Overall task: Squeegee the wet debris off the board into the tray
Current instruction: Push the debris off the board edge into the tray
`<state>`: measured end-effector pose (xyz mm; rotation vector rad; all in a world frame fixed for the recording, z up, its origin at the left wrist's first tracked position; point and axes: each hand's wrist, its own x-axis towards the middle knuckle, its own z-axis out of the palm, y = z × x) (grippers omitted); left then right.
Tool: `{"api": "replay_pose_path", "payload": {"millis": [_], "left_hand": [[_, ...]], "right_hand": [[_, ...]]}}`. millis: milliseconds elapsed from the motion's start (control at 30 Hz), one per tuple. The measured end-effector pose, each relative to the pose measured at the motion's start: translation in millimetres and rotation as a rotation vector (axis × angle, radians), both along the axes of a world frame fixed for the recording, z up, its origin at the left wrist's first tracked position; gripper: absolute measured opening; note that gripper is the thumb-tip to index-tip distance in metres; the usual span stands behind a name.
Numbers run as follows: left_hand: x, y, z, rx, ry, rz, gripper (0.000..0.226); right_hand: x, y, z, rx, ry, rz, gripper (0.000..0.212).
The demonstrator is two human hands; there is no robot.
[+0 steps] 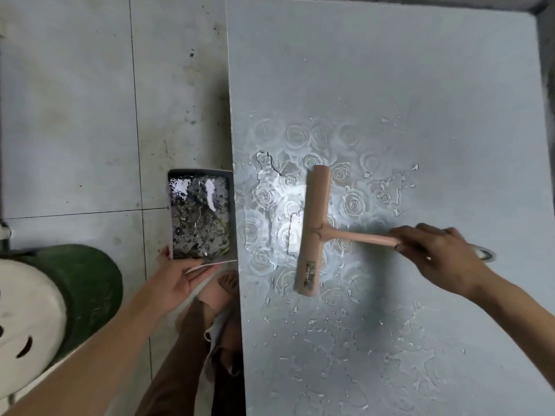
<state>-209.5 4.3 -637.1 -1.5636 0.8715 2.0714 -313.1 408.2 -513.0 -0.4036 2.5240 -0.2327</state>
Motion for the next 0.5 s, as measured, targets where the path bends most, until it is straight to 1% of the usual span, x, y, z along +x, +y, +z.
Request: {"api": "replay_pose_path", "payload": {"millis": [67,100,167,200,267,300,367,400,433,500], "left_hand": [[-0.7,-1.2,-2.8,-0.002,-0.006,-0.004,0.064],[-0.3,-1.7,-4.1,0.004,-0.006,-0.006,0.063],[0.1,-1.0,-3.2,0.026,-0.004,-0.009,0.052],[-0.1,-0.7,-2.5,0.029,-0.007,-0.007,0.051],[0.3,-0.3,-3.9,0.007,-0.014,0.002,0.059],[0.1,0.3,-4.2,0.005,-0.015,0.003,0.056],[-0.4,0.4,-3.4,0.022,-0.017,-0.013,0.037],[-0.7,0.3,-2.6,0.030,-0.016,-0.025,0.034],[-0.6,-0.2,-3.2,0.028,-0.015,-0.028,0.038],[-0.8,-0.3,-3.5,0.016,-0.004,-0.023,0.058]], "right_hand": [[-2.0,0.3,-0.4,0.027,-0.022,0.018,0.022],[-1.9,-4.5,-3.3,0.030,-0.032,0.024,0.023],[-0.7,-21.5,-12.2,0.009,-0.046,0.029,0.025],[-0.6,-32.3,-17.3,-0.009,-0.041,0.031,0.027],[-1.7,-51.9,-23.0,-0.042,-0.035,0.029,0.027],[-2.3,-57.8,-22.8,-0.058,-0.032,0.029,0.027],[-4.0,-57.9,-17.3,-0.075,-0.022,0.039,0.026],[-5.4,-52.5,-13.1,-0.068,-0.018,0.035,0.025],[-6.9,-45.2,-8.3,-0.049,-0.015,0.021,0.024],[-8.6,-33.3,-0.7,0.007,-0.019,-0.008,0.023]]}}
